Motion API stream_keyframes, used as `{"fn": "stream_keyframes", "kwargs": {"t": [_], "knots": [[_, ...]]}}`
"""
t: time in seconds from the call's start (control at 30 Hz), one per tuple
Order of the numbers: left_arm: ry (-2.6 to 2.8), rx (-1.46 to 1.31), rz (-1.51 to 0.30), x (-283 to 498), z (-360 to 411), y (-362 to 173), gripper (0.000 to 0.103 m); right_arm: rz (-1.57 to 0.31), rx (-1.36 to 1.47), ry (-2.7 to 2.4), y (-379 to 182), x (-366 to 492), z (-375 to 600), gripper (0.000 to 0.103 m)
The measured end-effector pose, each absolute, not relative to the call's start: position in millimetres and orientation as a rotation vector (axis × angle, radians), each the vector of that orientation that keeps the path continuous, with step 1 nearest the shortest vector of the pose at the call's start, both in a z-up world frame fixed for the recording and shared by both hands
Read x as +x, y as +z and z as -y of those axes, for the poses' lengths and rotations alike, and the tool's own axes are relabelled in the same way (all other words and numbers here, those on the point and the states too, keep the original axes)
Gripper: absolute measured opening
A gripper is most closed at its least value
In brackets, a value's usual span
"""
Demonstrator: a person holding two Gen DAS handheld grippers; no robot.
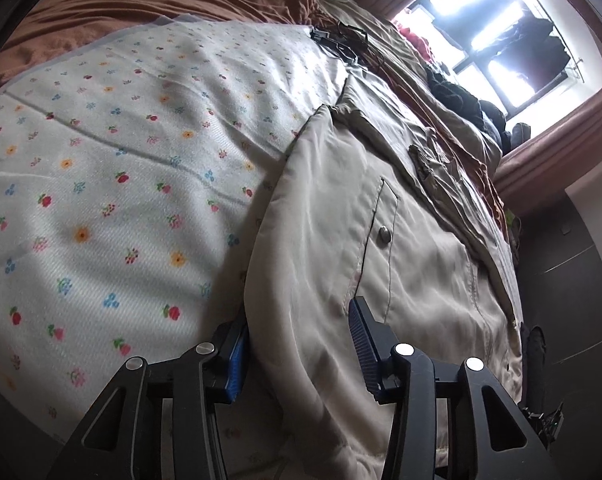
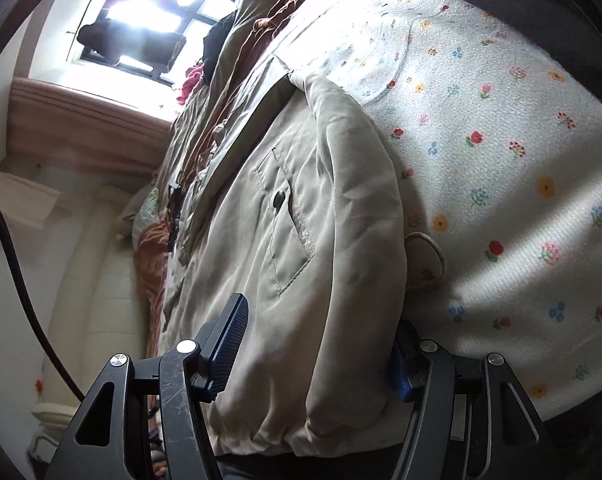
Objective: Fold large clothes
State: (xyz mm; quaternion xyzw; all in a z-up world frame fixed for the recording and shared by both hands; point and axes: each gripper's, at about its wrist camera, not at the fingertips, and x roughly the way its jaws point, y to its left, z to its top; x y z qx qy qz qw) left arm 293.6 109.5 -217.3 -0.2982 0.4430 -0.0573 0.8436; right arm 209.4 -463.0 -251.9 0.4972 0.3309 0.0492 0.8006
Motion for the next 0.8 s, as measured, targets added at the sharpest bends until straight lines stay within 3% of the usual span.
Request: {"fn": "stream_keyframes", "kwargs": {"t": [0.13,0.3,0.43,0.47,0.8], "knots": [[-0.14,-0.65,-0.939,293,-106,-219,0.047,-0.725,1.049,0.112,-249,212,458,0.063],[-0.163,-0.633,-0.965,282,-98,-222,0.032,-0.729,1.05,0.129,-251,209,456,0.06],[-0.16,-0.649,-0.978,283,-97,-225,0.017,-0.736,1.058,0.08,-256,210,457,0.023],[-0.156,-0.67,-0.982,283,-98,-226,0.013,-0.725,1.065,0.078,-255,209,457,0.019],[-0.175,-0.741,-0.862,253,-110,-181,0.004,-0.563,1.0,0.111,-185,170,452,0.015]]}}
